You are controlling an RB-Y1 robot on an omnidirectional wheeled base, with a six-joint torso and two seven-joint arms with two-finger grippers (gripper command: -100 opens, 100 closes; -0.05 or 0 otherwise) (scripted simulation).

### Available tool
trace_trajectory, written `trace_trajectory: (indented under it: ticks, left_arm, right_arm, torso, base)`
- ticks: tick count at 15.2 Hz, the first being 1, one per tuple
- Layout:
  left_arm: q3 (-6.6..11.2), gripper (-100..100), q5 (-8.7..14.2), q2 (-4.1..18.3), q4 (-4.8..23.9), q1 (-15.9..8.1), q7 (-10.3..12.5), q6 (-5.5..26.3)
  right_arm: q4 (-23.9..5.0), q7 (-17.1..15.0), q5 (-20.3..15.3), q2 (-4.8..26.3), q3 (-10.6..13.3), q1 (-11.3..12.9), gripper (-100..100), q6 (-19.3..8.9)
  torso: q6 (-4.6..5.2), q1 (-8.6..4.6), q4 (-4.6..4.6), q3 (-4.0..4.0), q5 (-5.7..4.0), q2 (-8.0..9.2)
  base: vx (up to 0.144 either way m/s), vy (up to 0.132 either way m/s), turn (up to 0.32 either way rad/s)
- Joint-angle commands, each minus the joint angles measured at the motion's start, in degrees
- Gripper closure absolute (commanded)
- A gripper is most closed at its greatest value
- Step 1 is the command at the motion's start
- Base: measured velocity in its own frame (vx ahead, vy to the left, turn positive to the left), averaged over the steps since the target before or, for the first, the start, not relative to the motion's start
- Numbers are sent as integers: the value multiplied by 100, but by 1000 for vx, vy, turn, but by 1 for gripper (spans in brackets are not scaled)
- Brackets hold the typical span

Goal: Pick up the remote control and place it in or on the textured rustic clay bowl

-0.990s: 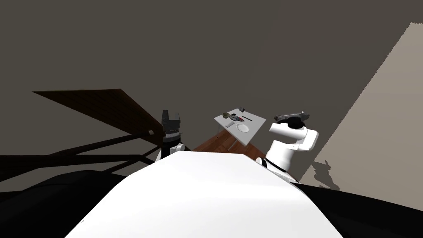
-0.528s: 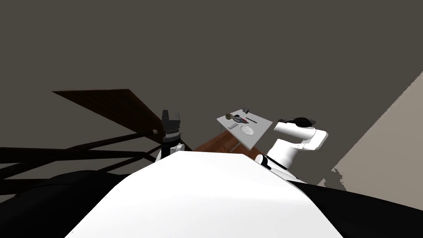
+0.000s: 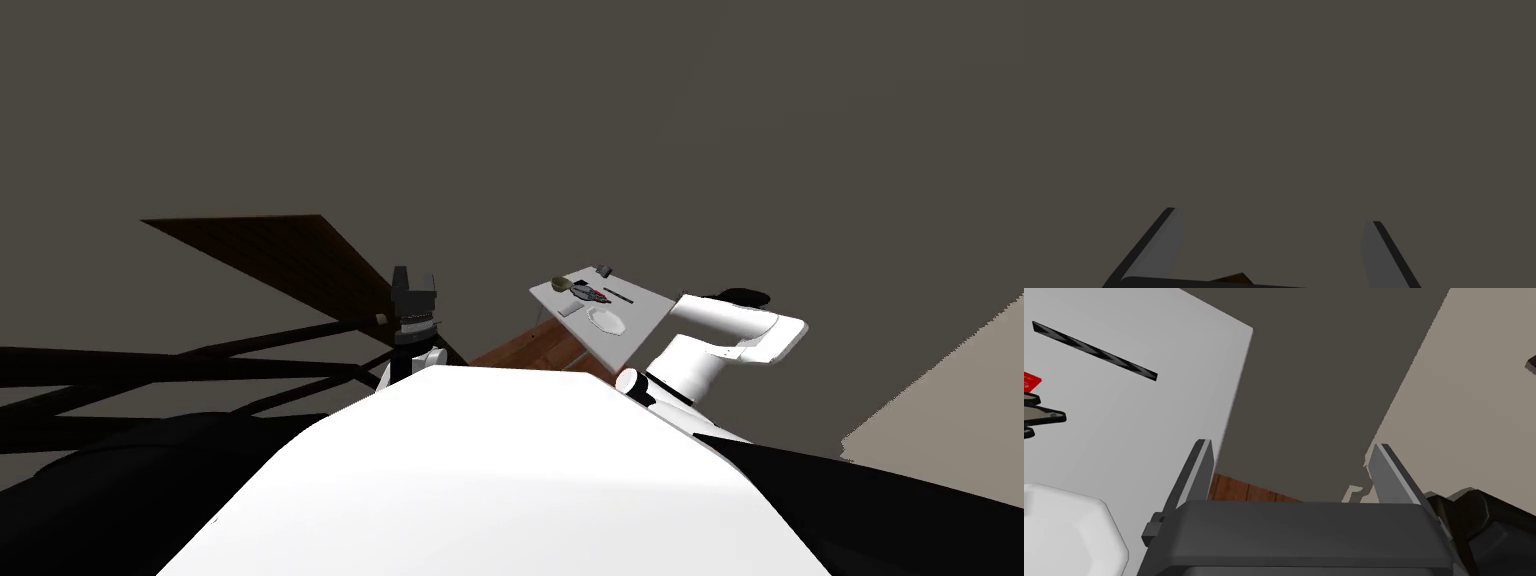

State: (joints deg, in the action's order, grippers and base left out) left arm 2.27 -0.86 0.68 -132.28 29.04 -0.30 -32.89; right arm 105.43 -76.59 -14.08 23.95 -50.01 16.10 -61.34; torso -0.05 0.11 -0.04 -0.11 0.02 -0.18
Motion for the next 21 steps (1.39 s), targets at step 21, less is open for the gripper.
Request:
trace_trajectory:
  ticks: [21]
  left_arm:
    - [1,0,0,0,0,1,0,0]
  right_arm:
    - [-1529,-1948,-116,135,-1214,829,-100,-2488]
  torso:
    - [4,1,-3,-6,1,-10]
  base:
    - [57,23,107]
